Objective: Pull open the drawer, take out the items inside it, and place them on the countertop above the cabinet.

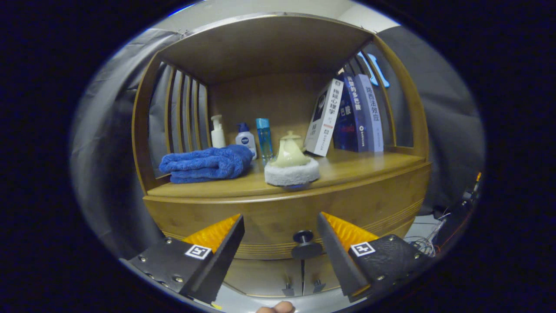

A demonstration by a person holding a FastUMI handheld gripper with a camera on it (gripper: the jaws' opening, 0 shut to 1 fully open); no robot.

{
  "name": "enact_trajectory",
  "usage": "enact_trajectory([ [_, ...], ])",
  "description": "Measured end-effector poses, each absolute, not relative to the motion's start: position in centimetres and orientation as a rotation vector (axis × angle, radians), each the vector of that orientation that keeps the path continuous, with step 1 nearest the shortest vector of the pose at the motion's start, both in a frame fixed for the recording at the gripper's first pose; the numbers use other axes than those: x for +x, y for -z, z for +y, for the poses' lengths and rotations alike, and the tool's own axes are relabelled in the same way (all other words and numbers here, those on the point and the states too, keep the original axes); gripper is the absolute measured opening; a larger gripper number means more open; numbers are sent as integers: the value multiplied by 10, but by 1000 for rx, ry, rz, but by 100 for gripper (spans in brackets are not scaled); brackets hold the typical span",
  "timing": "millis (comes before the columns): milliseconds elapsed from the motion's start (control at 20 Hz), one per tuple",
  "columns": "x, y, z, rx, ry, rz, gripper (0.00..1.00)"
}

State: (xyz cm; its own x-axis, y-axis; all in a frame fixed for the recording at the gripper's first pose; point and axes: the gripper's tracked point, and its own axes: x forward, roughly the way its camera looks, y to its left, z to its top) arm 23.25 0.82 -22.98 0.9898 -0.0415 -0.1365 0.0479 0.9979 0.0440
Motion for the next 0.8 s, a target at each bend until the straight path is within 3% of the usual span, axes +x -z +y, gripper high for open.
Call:
enact_trajectory([
  [800,130,-26,-9,-67,180,-126,100],
])
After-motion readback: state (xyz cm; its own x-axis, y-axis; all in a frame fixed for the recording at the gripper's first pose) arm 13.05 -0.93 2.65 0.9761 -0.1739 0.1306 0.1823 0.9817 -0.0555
